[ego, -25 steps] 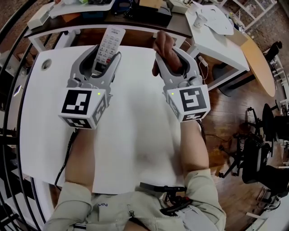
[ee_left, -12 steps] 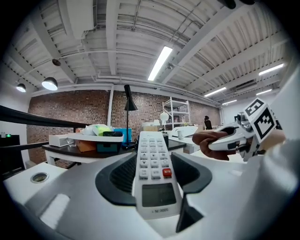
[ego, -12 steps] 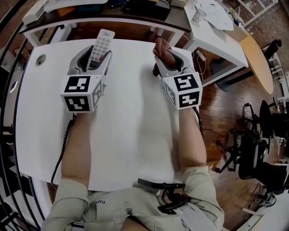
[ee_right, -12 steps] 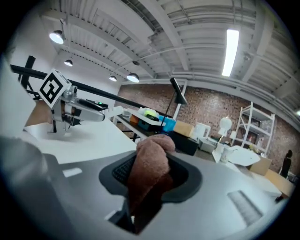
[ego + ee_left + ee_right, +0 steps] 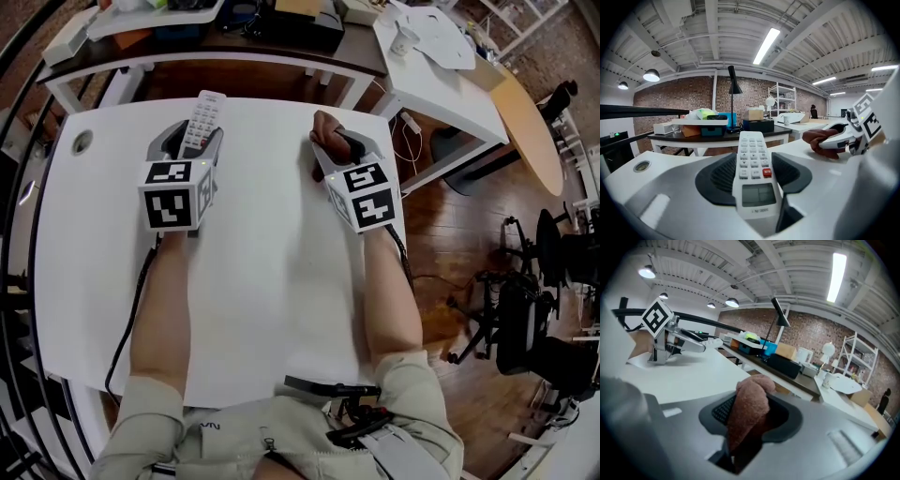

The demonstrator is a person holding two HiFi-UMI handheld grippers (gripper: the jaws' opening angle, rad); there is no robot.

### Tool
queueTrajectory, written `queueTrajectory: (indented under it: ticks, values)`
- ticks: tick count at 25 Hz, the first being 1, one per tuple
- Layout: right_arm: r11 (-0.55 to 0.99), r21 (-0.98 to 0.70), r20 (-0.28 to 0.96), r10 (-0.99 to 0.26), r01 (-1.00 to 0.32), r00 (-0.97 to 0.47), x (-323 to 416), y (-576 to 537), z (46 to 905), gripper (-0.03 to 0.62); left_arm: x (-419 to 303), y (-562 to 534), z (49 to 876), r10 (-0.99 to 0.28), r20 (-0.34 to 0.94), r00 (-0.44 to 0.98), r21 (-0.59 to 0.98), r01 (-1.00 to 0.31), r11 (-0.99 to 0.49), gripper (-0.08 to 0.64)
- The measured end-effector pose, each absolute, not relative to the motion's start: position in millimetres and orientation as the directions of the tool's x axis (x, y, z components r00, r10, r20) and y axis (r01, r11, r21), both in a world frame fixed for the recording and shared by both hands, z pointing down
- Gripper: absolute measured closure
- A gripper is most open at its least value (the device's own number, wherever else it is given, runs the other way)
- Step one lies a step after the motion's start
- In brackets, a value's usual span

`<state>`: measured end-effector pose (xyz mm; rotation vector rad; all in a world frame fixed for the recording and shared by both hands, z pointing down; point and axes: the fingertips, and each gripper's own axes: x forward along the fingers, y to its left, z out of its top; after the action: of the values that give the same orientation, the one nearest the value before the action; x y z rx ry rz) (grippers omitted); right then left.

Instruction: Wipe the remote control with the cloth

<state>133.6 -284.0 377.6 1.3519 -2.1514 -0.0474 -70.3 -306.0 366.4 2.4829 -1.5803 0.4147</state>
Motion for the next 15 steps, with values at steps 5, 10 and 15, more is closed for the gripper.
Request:
queueTrajectory:
  ticks: [5,10,15]
  values:
    - [0.504,0.334,0.504,-0.81,-0.797,-0.301,133.0,-284.4,387.7,0.451,-71.6,-310.6,380.2,-0.837,0.405,0.367,-0.032,-0.91,-0.414,0.316]
    - [0.521,0.332,0.54,-0.788,-0.786,-0.294,134.0,-283.5,394.2,0.447,-71.5,-318.1,391.9,-0.817,0.467,0.339,-0.067,-0.907,-0.415,0.316]
    - [0.548,0.328,0.592,-0.754,-0.769,-0.285,128.9,-278.0,403.2,0.443,-69.4,-322.0,404.9,-0.759,0.561,0.33,-0.074,-0.894,-0.443,0.314]
